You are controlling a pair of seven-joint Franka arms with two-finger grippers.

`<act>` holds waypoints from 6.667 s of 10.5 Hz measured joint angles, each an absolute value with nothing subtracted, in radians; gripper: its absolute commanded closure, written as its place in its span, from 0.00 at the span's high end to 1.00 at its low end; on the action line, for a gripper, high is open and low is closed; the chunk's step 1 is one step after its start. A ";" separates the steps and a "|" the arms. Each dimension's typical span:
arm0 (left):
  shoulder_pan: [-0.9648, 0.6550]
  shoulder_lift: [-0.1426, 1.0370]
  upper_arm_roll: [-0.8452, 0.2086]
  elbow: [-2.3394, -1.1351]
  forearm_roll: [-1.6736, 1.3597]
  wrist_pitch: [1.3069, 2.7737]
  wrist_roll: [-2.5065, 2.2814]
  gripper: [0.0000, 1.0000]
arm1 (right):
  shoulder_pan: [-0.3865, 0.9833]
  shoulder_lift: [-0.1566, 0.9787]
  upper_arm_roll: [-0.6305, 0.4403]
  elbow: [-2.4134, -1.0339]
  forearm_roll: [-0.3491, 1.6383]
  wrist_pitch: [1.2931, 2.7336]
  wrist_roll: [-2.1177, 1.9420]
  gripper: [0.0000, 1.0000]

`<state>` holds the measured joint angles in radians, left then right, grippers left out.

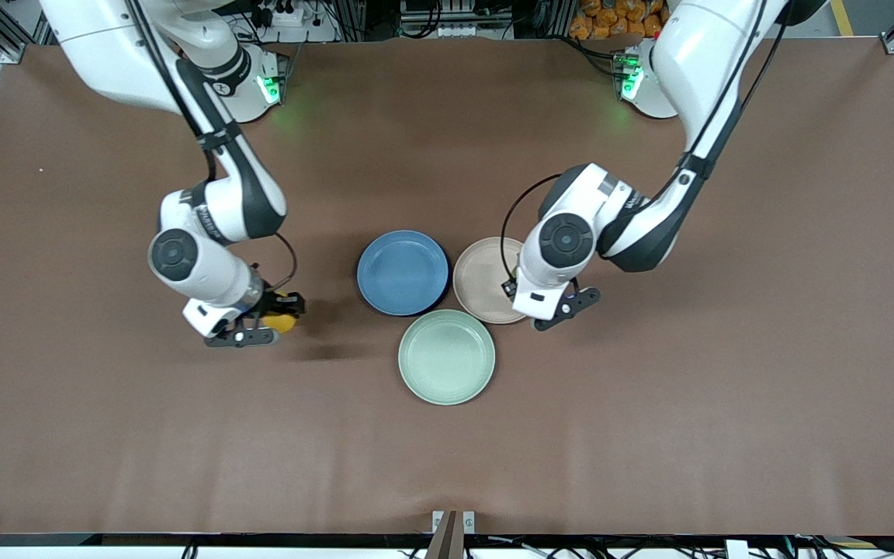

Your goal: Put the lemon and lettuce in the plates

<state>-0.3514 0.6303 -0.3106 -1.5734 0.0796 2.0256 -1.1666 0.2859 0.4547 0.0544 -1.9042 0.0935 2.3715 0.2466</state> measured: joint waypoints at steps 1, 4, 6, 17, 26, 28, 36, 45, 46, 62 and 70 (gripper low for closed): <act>-0.359 0.635 -0.311 -1.569 0.077 2.026 -1.183 0.99 | 0.317 0.455 0.069 -1.891 0.094 2.371 0.305 0.00; -0.360 0.634 -0.310 -1.551 0.073 2.025 -1.192 1.00 | 0.406 0.460 0.080 -1.873 0.094 2.367 0.440 0.00; -0.352 0.615 -0.305 -1.534 0.074 2.002 -1.161 1.00 | 0.459 0.500 0.081 -1.863 0.094 2.370 0.497 0.00; 0.011 0.184 -0.291 -1.514 0.141 1.644 -0.384 1.00 | 0.549 0.628 0.078 -1.786 0.094 2.412 0.581 1.00; 0.112 0.038 -0.290 -1.525 0.058 1.584 -0.265 1.00 | 0.367 0.553 0.063 -1.608 0.093 1.987 0.368 1.00; 0.124 0.025 -0.290 -1.525 0.050 1.562 -0.255 1.00 | 0.314 0.522 0.040 -1.608 0.093 1.920 0.268 1.00; 0.091 -0.018 -0.234 -1.530 0.007 1.525 -0.143 1.00 | 0.150 0.440 -0.119 -1.623 0.092 1.891 0.058 1.00; 0.053 -0.010 -0.224 -1.543 0.007 1.525 -0.143 1.00 | 0.103 0.221 -0.156 -1.597 -0.003 1.757 0.004 1.00; 0.053 -0.010 -0.224 -1.543 0.007 1.525 -0.143 1.00 | 0.103 0.213 -0.156 -1.574 -0.004 1.718 0.004 1.00; 0.058 0.000 -0.219 -1.545 0.007 1.527 -0.143 1.00 | 0.087 0.082 -0.154 -1.445 0.012 1.411 0.005 1.00; 0.071 0.000 -0.219 -1.545 0.007 1.527 -0.143 1.00 | 0.074 0.085 -0.154 -1.450 0.013 1.411 0.005 1.00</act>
<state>0.0708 0.0004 -0.2185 -1.5453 0.0068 1.5272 -0.1434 0.0743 0.0853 -0.1538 -1.4503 0.0126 1.4110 0.0047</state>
